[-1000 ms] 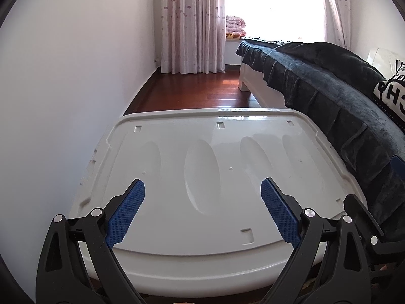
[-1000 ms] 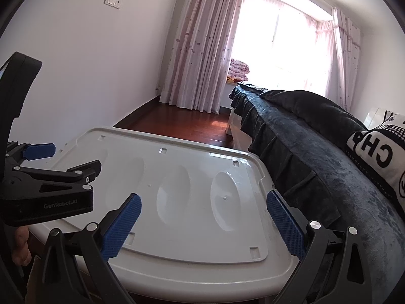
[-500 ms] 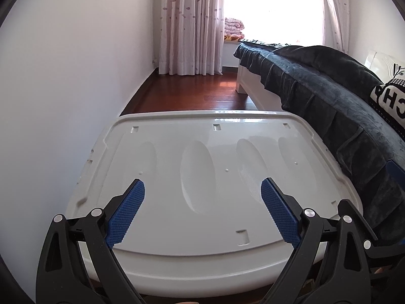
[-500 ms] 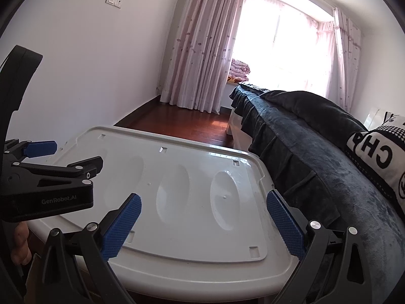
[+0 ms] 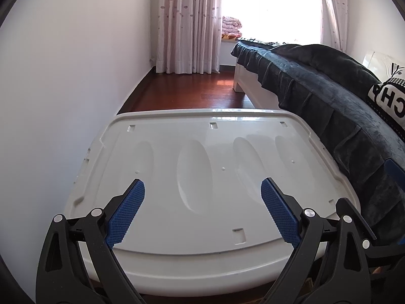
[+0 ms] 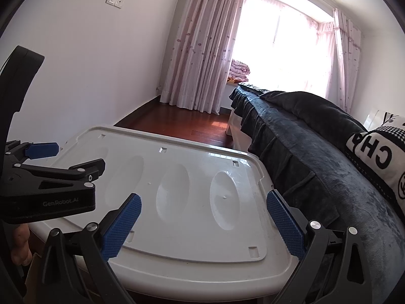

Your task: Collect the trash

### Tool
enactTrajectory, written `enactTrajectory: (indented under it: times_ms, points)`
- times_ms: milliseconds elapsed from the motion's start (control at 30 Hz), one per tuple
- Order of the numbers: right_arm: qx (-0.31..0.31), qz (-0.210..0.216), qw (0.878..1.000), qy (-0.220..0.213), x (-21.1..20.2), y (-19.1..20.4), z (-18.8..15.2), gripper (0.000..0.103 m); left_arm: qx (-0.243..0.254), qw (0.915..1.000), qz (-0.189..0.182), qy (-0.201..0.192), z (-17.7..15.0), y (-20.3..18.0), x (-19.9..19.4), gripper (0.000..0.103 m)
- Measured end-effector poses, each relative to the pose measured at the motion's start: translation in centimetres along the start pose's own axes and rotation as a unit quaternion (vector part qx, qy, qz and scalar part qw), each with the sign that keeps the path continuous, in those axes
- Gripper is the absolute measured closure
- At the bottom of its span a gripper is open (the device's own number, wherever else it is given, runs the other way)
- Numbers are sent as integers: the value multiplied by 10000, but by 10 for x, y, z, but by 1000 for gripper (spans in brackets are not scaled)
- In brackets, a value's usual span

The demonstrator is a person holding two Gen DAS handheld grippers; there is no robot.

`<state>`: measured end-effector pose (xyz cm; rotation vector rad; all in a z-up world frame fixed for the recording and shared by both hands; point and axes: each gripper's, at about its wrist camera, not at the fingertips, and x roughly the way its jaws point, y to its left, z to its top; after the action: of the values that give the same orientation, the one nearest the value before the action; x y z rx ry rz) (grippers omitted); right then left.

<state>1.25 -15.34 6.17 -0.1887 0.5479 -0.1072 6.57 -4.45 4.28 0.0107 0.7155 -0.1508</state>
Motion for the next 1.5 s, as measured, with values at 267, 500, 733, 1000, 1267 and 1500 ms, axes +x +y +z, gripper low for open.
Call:
enactTrajectory:
  times_ms: [267, 500, 733, 1000, 1267, 1500]
  points:
    - [18, -18, 10000, -24, 0, -3, 1, 5, 8, 10000, 6, 6, 0, -1, 0, 12]
    - [5, -9, 10000, -28, -1, -4, 1, 5, 34, 10000, 10, 13, -1, -3, 0, 12]
    - [-4, -2, 10000, -30, -1, -5, 1, 5, 23, 10000, -20, 23, -1, -4, 0, 12]
    - [-1, 4, 10000, -19, -1, -5, 1, 5, 7, 10000, -48, -26, 0, -5, -2, 12]
    - [-53, 41, 10000, -4, -1, -6, 0, 5, 80, 9999, -21, -88, 0, -6, -3, 12]
    - [-47, 28, 10000, -8, -1, -6, -1, 5, 50, 10000, -5, -39, 1, -5, -2, 12]
